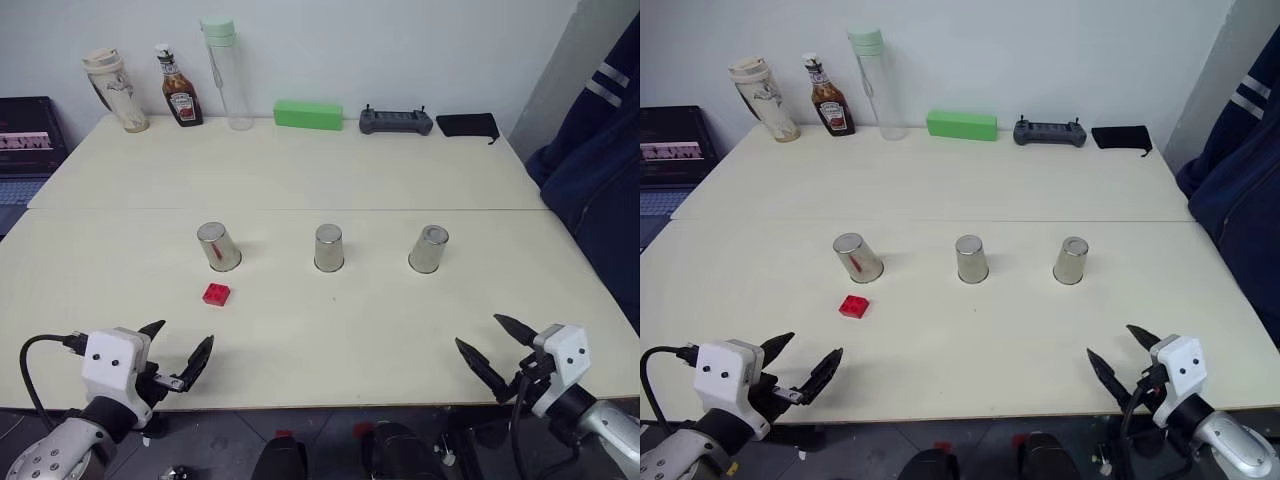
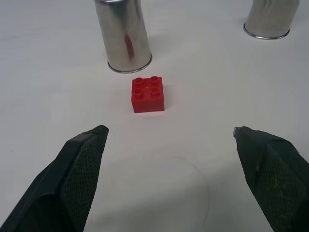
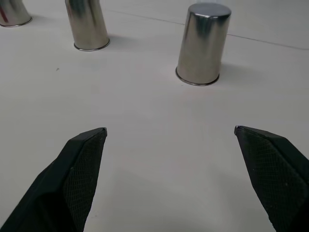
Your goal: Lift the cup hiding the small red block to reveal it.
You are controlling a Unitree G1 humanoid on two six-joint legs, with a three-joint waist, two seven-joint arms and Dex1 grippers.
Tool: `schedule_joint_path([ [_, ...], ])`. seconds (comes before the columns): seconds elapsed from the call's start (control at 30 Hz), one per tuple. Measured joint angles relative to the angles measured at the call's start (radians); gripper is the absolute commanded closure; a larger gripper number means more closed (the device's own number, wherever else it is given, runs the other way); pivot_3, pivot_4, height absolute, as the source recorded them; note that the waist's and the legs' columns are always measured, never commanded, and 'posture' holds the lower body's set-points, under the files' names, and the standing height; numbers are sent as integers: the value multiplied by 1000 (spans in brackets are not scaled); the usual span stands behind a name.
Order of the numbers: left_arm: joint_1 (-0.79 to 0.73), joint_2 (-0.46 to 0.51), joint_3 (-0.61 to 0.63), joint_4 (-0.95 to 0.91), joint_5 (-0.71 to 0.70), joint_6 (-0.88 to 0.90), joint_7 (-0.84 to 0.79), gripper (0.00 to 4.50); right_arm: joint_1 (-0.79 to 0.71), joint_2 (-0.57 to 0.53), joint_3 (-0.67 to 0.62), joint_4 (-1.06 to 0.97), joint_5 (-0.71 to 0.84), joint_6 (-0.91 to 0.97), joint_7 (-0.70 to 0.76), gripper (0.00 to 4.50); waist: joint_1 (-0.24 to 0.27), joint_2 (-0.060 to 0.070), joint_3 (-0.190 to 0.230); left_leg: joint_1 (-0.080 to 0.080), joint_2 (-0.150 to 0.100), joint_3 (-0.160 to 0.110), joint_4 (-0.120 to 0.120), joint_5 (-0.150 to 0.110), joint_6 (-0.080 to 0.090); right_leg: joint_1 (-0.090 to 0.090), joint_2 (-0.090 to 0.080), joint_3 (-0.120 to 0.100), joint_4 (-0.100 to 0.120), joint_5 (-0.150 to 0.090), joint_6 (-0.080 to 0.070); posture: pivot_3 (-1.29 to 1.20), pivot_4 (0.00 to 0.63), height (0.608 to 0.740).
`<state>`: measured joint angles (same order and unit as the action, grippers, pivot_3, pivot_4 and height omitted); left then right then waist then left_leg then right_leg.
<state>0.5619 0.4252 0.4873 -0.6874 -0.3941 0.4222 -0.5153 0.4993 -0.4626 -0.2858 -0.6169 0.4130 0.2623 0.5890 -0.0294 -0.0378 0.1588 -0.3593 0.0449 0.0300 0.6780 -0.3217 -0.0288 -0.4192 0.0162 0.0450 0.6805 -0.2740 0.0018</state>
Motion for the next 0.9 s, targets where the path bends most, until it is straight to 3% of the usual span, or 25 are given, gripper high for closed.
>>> schedule_joint_path([
  [0.17,5,11,-2,76,17,-54,-39,46,24,2,-10,9,2,-14,1,0,0,0,0,0,0,0,0,0,0,0,0,0,0,0,-1,0,150,740],
  [0.9,-1,24,-31,78,30,-72,-44,46,105,34,-11,31,-3,-98,0,0,0,0,0,0,0,0,0,0,0,0,0,0,0,-1,-1,0,150,740],
])
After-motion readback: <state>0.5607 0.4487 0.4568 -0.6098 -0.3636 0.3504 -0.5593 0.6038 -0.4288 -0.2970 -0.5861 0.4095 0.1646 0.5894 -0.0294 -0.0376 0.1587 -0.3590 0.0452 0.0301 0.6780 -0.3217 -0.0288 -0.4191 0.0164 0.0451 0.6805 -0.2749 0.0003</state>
